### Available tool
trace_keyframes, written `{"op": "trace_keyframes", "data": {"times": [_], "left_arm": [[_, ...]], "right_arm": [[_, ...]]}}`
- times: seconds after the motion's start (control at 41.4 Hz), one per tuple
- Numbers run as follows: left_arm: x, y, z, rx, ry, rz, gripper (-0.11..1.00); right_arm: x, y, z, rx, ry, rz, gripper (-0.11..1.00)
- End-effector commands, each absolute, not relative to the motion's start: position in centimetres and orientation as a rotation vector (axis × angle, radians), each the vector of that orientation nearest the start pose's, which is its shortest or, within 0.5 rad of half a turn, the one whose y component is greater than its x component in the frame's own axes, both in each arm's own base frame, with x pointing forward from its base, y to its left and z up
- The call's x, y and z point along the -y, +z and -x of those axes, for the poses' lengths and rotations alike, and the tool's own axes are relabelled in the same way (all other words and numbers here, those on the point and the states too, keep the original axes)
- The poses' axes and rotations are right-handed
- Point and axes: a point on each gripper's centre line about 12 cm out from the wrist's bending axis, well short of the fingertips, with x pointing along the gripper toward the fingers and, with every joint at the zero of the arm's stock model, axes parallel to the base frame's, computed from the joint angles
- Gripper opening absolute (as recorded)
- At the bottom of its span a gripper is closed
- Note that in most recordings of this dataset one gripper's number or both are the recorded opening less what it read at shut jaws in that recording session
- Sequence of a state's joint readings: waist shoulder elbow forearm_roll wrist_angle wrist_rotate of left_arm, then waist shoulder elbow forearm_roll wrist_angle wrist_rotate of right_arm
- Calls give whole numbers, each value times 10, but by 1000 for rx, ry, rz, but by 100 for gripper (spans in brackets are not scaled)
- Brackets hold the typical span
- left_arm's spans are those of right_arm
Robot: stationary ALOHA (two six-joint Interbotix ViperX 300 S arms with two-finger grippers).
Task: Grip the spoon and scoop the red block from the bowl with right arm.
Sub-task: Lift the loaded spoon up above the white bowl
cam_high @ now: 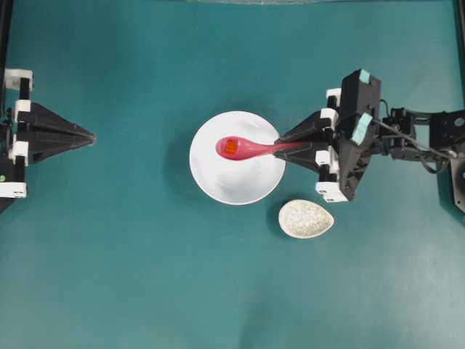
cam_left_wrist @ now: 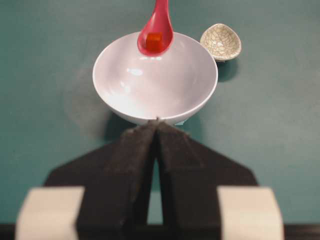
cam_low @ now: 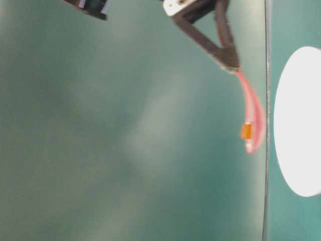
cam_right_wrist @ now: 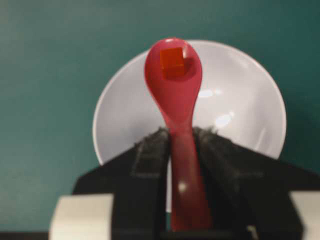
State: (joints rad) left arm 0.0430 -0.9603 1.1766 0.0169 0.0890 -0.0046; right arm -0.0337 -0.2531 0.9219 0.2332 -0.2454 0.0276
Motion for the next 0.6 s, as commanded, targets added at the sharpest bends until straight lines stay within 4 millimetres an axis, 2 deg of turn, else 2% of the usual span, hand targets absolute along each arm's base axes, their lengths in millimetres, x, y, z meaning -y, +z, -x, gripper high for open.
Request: {"op": "trace_keyframes", "data": {"times": [0.0, 0.266, 0.579], "left_arm": [[-9, 257, -197, -281, 42, -6, 1], [-8, 257, -197, -284, 41, -8, 1], [-8, 256, -198, -284, 41, -8, 1]], "right_arm": [[16, 221, -327, -376, -125, -244, 24], [16, 244, -325, -363, -109, -241, 24], [16, 256, -326, -329, -105, -242, 24]]}}
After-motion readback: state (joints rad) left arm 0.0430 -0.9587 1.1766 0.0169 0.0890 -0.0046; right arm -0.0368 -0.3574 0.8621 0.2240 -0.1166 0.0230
